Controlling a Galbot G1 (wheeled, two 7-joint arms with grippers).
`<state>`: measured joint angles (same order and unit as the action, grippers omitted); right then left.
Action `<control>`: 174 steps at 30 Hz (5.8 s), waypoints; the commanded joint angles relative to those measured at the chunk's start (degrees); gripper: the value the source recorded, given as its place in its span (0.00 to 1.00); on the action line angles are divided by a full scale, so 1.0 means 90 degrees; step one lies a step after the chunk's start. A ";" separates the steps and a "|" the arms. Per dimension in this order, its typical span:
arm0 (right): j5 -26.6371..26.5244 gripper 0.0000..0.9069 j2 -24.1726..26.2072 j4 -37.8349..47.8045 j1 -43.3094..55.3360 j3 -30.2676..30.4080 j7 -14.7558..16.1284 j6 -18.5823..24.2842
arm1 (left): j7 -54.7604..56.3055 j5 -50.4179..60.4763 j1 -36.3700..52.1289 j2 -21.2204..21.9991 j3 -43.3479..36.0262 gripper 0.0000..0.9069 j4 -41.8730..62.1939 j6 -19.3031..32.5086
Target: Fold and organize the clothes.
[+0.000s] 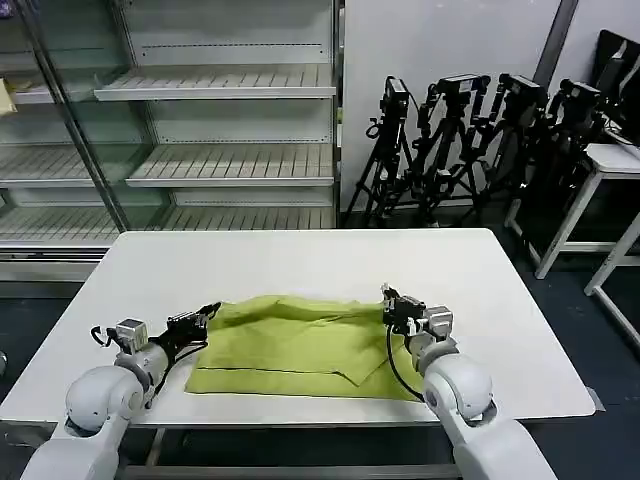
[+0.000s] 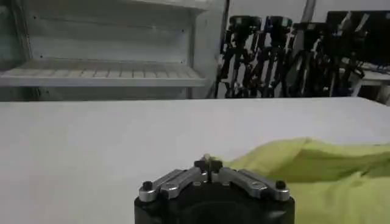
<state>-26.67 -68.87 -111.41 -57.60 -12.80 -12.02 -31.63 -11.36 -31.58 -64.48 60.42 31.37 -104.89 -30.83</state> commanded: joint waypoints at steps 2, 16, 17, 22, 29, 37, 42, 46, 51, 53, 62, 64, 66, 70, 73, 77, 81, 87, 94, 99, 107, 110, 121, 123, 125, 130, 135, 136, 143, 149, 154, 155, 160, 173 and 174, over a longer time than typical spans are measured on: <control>0.0070 0.00 0.0119 -0.0496 -0.0596 -0.0001 -0.0062 0.0033 | -0.0009 0.0105 -0.0550 -0.0004 0.0170 0.02 -0.0585 0.0022; 0.0162 0.00 0.0246 -0.0575 -0.0610 -0.0163 -0.0090 -0.0007 | -0.0015 0.0201 -0.0492 -0.0115 0.0122 0.02 -0.0396 -0.0008; 0.0165 0.00 0.0256 -0.0574 -0.0625 -0.0175 -0.0081 -0.0017 | -0.0015 0.0201 -0.0482 -0.0130 0.0123 0.02 -0.0380 -0.0013; 0.0159 0.00 0.0300 -0.0570 -0.0685 -0.0187 -0.0036 -0.0027 | -0.0013 0.0215 -0.0527 -0.0188 0.0129 0.02 -0.0394 -0.0051; 0.0189 0.00 0.0317 -0.0439 -0.0757 -0.0160 0.0010 0.0004 | -0.0013 0.0369 -0.0771 -0.0157 0.0127 0.02 -0.0555 -0.0045; 0.0395 0.00 0.0296 -0.0226 -0.0773 -0.0130 0.0073 0.0066 | -0.0067 0.0619 -0.0949 -0.0191 0.0154 0.02 -0.0570 -0.0208; 0.0406 0.00 0.0295 -0.0174 -0.0753 -0.0147 0.0087 0.0073 | -0.0055 0.0608 -0.0979 -0.0230 0.0181 0.02 -0.0612 -0.0245; 0.0552 0.19 0.0292 -0.0125 -0.0759 -0.0158 0.0131 -0.0025 | -0.0068 0.0604 -0.1040 -0.0266 0.0171 1.00 -0.0654 -0.0246; 0.0553 1.00 0.0310 -0.0268 -0.0852 -0.0238 0.0190 -0.0029 | 0.0052 0.0674 -0.1061 -0.0205 0.0163 1.00 -0.0751 -0.0240; 0.0556 1.00 0.0309 -0.0370 -0.0906 -0.0292 0.0189 -0.0012 | 0.0137 0.0670 -0.1065 -0.0189 0.0187 1.00 -0.0816 -0.0234; 0.0914 1.00 0.0287 -0.0823 -0.1307 -0.0614 0.0353 0.0231 | 0.2560 -0.0501 -0.1114 -0.0027 -0.0077 1.00 -0.1486 -0.0245; 0.1059 1.00 0.0266 -0.1011 -0.1443 -0.0705 0.0402 0.0327 | 0.2853 -0.0659 -0.1225 0.0028 -0.0155 1.00 -0.1472 -0.0243; 0.1154 1.00 0.0247 -0.1133 -0.1533 -0.0787 0.0442 0.0379 | 0.2857 -0.0660 -0.1400 0.0086 -0.0161 1.00 -0.1404 -0.0243; 0.1220 1.00 0.0223 -0.1299 -0.1637 -0.0850 0.0440 0.0410 | 0.2859 -0.0798 -0.1550 0.0181 -0.0171 1.00 -0.1227 -0.0239; 0.1244 1.00 0.0217 -0.1331 -0.1677 -0.0868 0.0440 0.0434 | 0.2858 -0.0870 -0.1490 0.0270 -0.0226 0.32 -0.1070 -0.0211; 0.1256 1.00 0.0213 -0.1341 -0.1700 -0.0900 0.0437 0.0455 | 0.2812 -0.0928 -0.1511 0.0406 -0.0326 0.02 -0.1014 -0.0110; 0.1325 1.00 0.0186 -0.1271 -0.1739 -0.0868 0.0437 0.0516 | 0.2762 -0.0919 -0.1565 0.0437 -0.0373 0.02 -0.1027 -0.0085; 0.1358 1.00 0.0144 -0.1240 -0.1743 -0.0836 0.0443 0.0542 | 0.2397 -0.0874 -0.1686 0.0420 -0.0367 0.02 -0.1071 -0.0012; 0.1383 1.00 0.0129 -0.1226 -0.1762 -0.0829 0.0438 0.0542 | 0.2361 -0.0870 -0.1524 0.0470 -0.0372 0.02 -0.1089 0.0087; 0.1387 1.00 0.0084 -0.1235 -0.1734 -0.0774 0.0418 0.0503 | 0.2267 -0.0594 -0.1230 0.0280 -0.0297 0.01 -0.1128 -0.0042; 0.1372 1.00 0.0029 -0.1200 -0.1712 -0.0771 0.0380 0.0447 | 0.1489 0.1017 -0.1175 -0.0609 0.0184 0.00 -0.1073 -0.0048; 0.1384 1.00 0.0024 -0.1166 -0.1717 -0.0768 0.0379 0.0481 | 0.1379 0.1227 -0.1135 -0.0926 0.0614 0.00 -0.0848 0.0021; 0.1485 1.00 -0.0099 -0.1032 -0.1607 -0.0691 0.0390 0.0571 | 0.0705 0.1580 -0.1168 -0.2386 0.1950 0.00 -0.0372 -0.0242; 0.1513 1.00 -0.0117 -0.1026 -0.1591 -0.0665 0.0396 0.0572 | 0.0661 0.1768 -0.1217 -0.2458 0.1931 0.00 -0.0497 -0.0242; 0.1533 1.00 -0.0136 -0.1035 -0.1574 -0.0644 0.0396 0.0557 | 0.0695 0.1839 -0.1246 -0.2475 0.1784 0.00 -0.0664 -0.0179; 0.1574 1.00 -0.0107 -0.1105 -0.1606 -0.0707 0.0397 0.0538 | 0.0870 0.1334 -0.1226 -0.2286 0.1124 0.00 -0.1930 -0.0251; 0.1581 1.00 -0.0033 -0.1149 -0.1725 -0.0821 0.0395 0.0549 | 0.1345 0.0060 -0.1032 -0.1799 0.0106 0.01 -0.2492 -0.0257; 0.1585 1.00 -0.0027 -0.1161 -0.1741 -0.0835 0.0394 0.0549 | 0.1466 -0.0229 -0.0957 -0.1709 -0.0055 0.00 -0.2526 -0.0258; 0.1599 1.00 -0.0027 -0.1163 -0.1784 -0.0910 0.0390 0.0567 | 0.1495 -0.0128 -0.0503 -0.1292 -0.1231 0.00 -0.2472 -0.0249; 0.1601 1.00 -0.0031 -0.1146 -0.1814 -0.0956 0.0392 0.0592 | 0.1438 0.0116 -0.0448 -0.1153 -0.1674 0.01 -0.2411 -0.0247; 0.1659 1.00 -0.0069 -0.1149 -0.1783 -0.0939 0.0390 0.0592 | 0.1658 0.0118 -0.0210 -0.0963 -0.2150 0.01 -0.2273 -0.0257; 0.1661 1.00 -0.0070 -0.1150 -0.1789 -0.0943 0.0390 0.0592 | 0.1731 0.0114 -0.0167 -0.0912 -0.2224 0.01 -0.2249 -0.0259; 0.1670 1.00 -0.0029 -0.1188 -0.1852 -0.0979 0.0392 0.0593 | 0.1868 -0.0053 -0.0086 -0.0771 -0.2412 0.01 -0.2196 -0.0258; 0.1678 1.00 -0.0053 -0.1238 -0.1876 -0.0997 0.0392 0.0592 | 0.2101 -0.0156 0.0178 -0.0659 -0.2409 1.00 -0.1722 -0.0250; 0.1678 1.00 -0.0059 -0.1236 -0.1873 -0.0997 0.0395 0.0588 | 0.2148 -0.0169 0.0198 -0.0614 -0.2420 1.00 -0.1736 -0.0247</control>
<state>-11.61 -69.36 -122.43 -74.48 -21.76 -8.48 -26.31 6.46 -32.07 -63.96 53.71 11.52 -121.90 -33.09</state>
